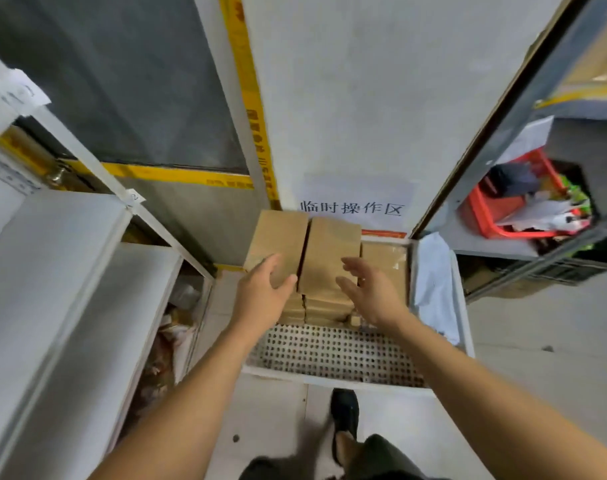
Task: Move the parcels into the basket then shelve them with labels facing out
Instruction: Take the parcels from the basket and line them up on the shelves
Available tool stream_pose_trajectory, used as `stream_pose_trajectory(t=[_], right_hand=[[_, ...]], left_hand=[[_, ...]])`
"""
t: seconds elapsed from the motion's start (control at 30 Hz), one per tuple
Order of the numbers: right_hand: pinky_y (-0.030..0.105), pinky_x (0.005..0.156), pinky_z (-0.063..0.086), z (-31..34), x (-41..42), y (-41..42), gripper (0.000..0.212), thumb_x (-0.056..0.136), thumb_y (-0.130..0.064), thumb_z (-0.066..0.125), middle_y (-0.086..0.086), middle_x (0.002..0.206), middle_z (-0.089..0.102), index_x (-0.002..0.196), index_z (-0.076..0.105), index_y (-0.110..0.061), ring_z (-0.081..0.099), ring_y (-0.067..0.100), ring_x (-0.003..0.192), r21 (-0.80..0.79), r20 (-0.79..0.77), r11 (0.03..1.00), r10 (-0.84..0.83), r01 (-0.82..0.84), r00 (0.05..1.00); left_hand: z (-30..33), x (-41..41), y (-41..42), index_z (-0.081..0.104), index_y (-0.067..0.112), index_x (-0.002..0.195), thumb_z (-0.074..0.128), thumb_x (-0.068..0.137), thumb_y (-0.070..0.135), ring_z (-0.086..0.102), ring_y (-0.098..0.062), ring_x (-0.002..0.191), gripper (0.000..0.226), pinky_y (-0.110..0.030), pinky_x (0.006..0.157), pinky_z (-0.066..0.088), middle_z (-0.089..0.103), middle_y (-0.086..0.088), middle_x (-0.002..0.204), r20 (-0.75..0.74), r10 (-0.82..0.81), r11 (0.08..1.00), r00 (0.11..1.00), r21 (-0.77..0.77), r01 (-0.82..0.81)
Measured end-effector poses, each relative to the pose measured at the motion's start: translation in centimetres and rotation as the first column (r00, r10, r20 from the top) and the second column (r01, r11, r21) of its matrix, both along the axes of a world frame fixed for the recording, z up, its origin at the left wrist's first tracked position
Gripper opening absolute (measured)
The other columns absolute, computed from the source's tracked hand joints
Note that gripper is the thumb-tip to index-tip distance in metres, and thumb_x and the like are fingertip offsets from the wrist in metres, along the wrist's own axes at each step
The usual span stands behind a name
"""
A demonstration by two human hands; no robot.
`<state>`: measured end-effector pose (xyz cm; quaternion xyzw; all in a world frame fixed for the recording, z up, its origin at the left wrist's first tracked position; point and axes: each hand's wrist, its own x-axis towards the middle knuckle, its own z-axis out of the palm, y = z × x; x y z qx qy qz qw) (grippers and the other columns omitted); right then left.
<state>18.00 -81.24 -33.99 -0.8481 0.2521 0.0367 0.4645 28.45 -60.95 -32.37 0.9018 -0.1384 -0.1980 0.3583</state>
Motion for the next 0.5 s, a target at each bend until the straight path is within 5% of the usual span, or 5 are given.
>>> stream_pose_trajectory(t=[0.3,0.5], right_hand=[[0.035,0.104,0.045,-5.9,2.2,-5.1,0.07,0.104,-0.037,0.063,0.01,0.159,0.05,0.163,0.031,-0.018,0.055,0.028,0.138,0.021,-0.182,0.998,-0.062,0.067,0.981],[0.033,0.107,0.045,-8.7,4.5,-5.5,0.071,0.103,-0.036,0.066,0.008,0.154,0.053,0.161,0.028,-0.016,0.055,0.029,0.138,0.196,-0.221,0.97,-0.1,0.145,0.97]], left_hand=[[-7.0,3.1,-8.4,0.025,0.029,0.166,0.061,0.103,0.047,0.043,-0.028,0.147,0.074,-0.047,0.117,0.044,0.041,0.0,0.164,-0.133,-0.081,0.974,0.988,0.198,0.106],[-9.7,4.0,-10.9,0.017,0.018,0.168,0.059,0.104,0.045,0.014,-0.03,0.159,0.081,-0.045,0.127,0.022,0.02,-0.002,0.175,-0.028,-0.201,0.939,0.979,0.278,0.201]])
